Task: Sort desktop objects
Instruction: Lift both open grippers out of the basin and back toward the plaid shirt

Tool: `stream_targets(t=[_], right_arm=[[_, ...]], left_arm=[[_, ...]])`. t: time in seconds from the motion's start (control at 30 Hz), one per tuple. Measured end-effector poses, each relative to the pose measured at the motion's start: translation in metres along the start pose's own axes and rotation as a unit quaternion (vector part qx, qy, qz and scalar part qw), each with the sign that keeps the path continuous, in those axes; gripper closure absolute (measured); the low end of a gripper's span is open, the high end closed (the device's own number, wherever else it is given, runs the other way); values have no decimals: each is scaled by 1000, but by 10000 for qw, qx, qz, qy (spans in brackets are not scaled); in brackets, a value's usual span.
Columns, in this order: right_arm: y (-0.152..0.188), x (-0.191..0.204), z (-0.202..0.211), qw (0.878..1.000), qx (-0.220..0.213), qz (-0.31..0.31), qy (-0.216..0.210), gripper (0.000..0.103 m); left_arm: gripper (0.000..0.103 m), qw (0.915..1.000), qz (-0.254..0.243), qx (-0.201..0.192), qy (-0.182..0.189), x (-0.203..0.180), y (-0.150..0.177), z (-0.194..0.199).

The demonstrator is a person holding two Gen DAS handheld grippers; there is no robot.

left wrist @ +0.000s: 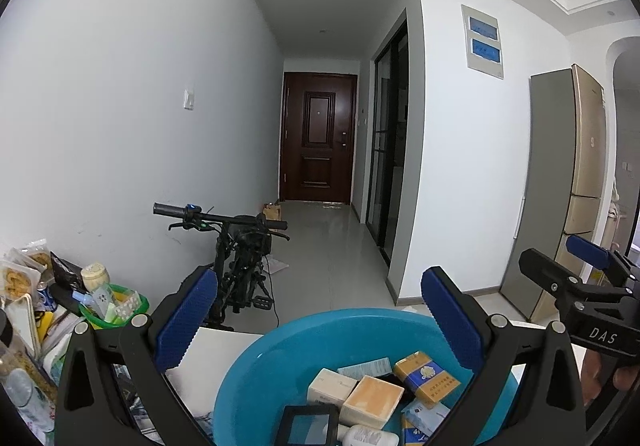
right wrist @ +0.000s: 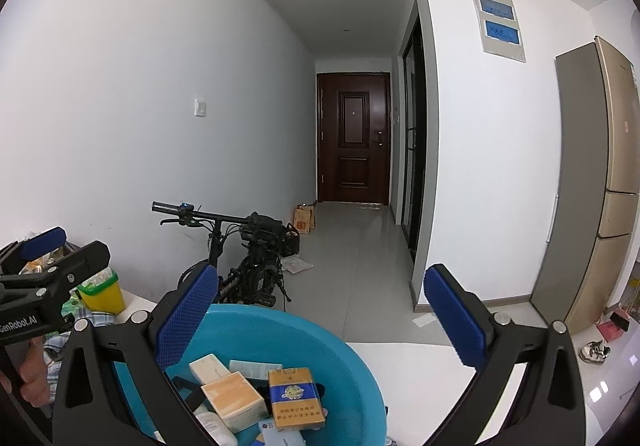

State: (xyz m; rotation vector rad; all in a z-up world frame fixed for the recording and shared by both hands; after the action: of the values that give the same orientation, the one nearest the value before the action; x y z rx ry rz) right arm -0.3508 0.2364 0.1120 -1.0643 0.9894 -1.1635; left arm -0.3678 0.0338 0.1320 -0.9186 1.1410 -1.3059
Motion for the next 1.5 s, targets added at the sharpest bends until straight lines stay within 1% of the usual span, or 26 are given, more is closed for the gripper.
stream_targets(t=[0.23,0.33,0.63,0.87,1.03,1.5], right_arm=[[-9,6,25,10000,-75,49,18,0],[-13,9,38,9999,-119,40,10,0],[-26,17,81,9993,-360,96,-12,0],[-33,25,107,9986,-504,163,-20,0],[-33,28,121,9985,-524,143,-39,0],[-42,35,160,9971,-747,136,-81,0]], left_arm=[[0,9996,128,-230,76,0,-9,37],[0,9996,98,-233,122,-2,-12,52],[0,9989,15,-429,161,-11,-23,101],[0,9986,24,-490,175,-14,-27,126],[0,9986,78,-478,192,-12,-27,141],[0,9975,88,-677,190,-10,-37,189]])
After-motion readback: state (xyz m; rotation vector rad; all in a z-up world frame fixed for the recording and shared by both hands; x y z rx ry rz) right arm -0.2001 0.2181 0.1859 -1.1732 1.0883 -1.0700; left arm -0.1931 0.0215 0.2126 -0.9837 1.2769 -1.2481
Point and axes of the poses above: each gripper's, at about its wrist camera, not at the fingertips, and z roughly against the way its jaws point, x to its left, y to its underside, the point moved 10 cm from there along -z, roughly the way its jaws point, and after that the axes turned 3 degrees about z, right-handed, at the moved point
